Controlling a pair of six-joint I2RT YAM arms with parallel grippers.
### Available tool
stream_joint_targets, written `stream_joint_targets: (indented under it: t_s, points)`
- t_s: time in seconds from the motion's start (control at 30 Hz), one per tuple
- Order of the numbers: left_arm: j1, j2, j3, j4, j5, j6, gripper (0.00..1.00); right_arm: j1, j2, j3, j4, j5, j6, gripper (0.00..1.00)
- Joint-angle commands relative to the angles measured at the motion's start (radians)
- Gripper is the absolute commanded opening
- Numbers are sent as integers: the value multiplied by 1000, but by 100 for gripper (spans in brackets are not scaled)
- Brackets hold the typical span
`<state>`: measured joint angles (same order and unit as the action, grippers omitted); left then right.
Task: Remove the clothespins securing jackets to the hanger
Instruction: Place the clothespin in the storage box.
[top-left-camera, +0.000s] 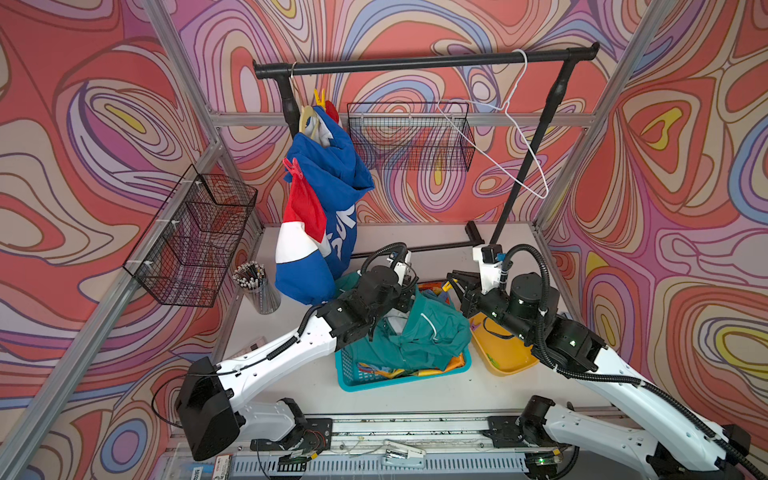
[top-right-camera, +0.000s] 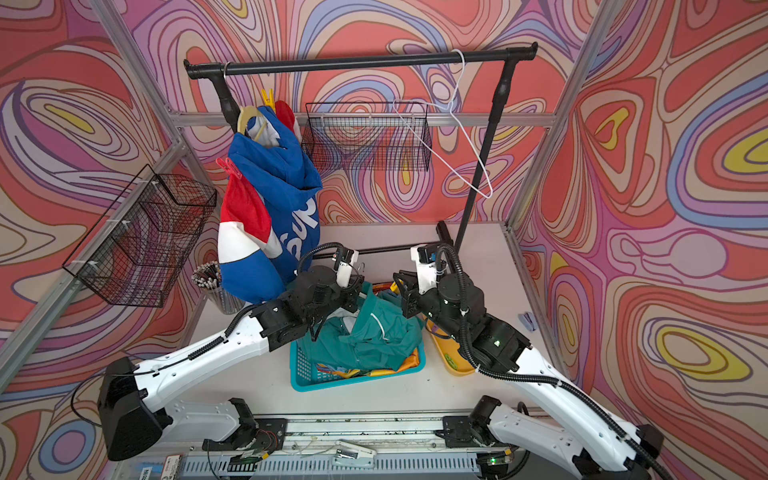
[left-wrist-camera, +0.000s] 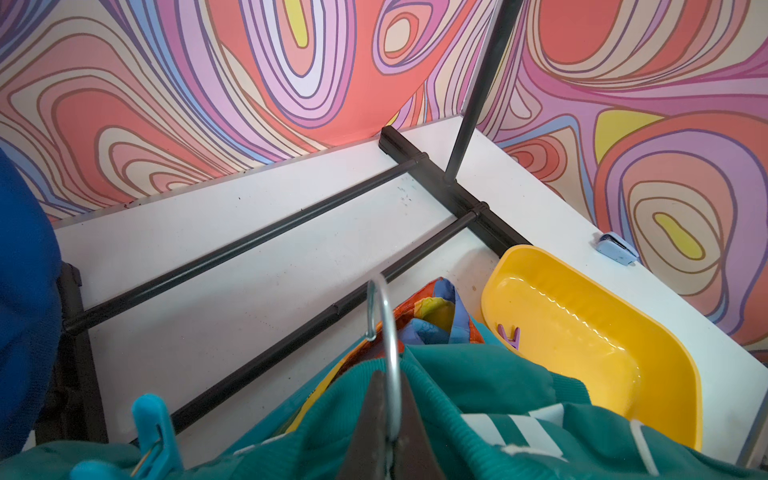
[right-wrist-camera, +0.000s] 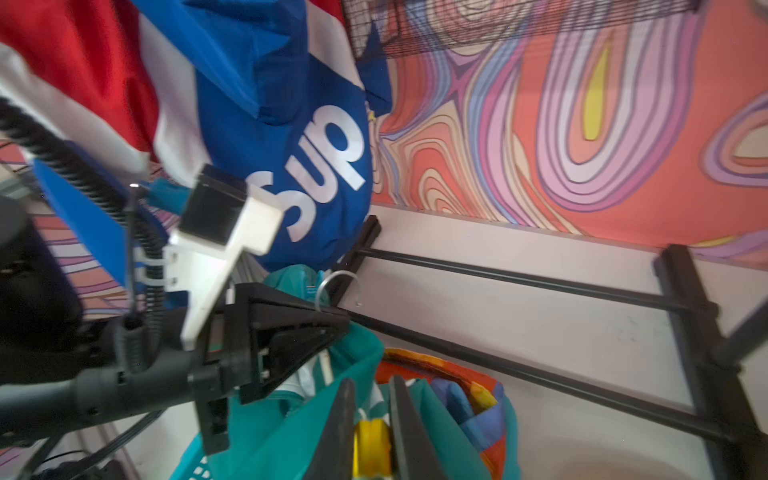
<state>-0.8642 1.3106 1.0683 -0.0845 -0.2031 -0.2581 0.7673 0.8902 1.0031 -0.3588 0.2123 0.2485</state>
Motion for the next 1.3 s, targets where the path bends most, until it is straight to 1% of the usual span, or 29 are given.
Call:
stream_joint_targets:
  t_s: [0.0, 0.07, 0.13, 0.23, 0.37, 0.43, 0.57, 0.63, 0.67, 0.7, 0.77, 0.8, 0.87, 0.9, 0.93, 1.0, 1.07, 1.1, 1.17, 1.27]
  points:
    - [-2, -28, -23, -11, -13, 10, 0, -2, -26, -51, -136, 277, 10, 0]
    - [-5, -33, -28, -1, -7, 6, 0, -11, -32, -92, -180, 355, 52, 0]
    - [-7, -36, -30, 8, -7, 6, 0, -36, -39, -139, -204, 362, 103, 0]
    - [-9, -46, -30, 15, -3, 13, 0, -132, -42, -208, -207, 294, 162, 0]
    - [-13, -63, -40, 21, -5, 19, 0, -327, -20, -298, -167, 110, 193, 0]
    - [-15, -74, -52, 34, -8, 19, 0, -395, 2, -336, -136, 37, 203, 0]
    - [-18, -88, -62, 43, -14, 19, 0, -468, 64, -390, -79, -34, 214, 0]
    - [-19, -88, -59, 41, -18, 21, 0, -481, 96, -404, -60, -57, 217, 0]
    - [-19, -88, -56, 40, -18, 22, 0, -482, 108, -410, -53, -49, 226, 0]
    - [-19, -88, -56, 42, -18, 22, 0, -487, 120, -412, -50, -42, 237, 4]
    - [-20, -85, -56, 43, -15, 22, 0, -489, 130, -415, -36, -50, 236, 27]
    - [-21, -86, -56, 45, -14, 22, 0, -488, 132, -416, -31, -60, 236, 36]
    - [-21, -85, -56, 46, -16, 22, 0, -488, 133, -410, -37, -74, 227, 51]
    - [-22, -84, -55, 48, -16, 22, 0, -488, 132, -402, -45, -82, 216, 56]
    - [-23, -83, -54, 48, -16, 22, 0, -488, 122, -395, -52, -89, 202, 60]
    - [-24, -83, -52, 49, -16, 22, 0, -489, 89, -380, -53, -105, 173, 63]
    - [-27, -83, -48, 48, -19, 22, 0, -489, 21, -369, -36, -152, 137, 76]
    - [-26, -83, -46, 48, -18, 22, 0, -488, -10, -363, -28, -177, 125, 81]
    - [-29, -83, -42, 49, -19, 22, 0, -488, -81, -335, -8, -247, 100, 82]
    - [-34, -83, -34, 48, -21, 26, 0, -489, -133, -279, 6, -362, 89, 81]
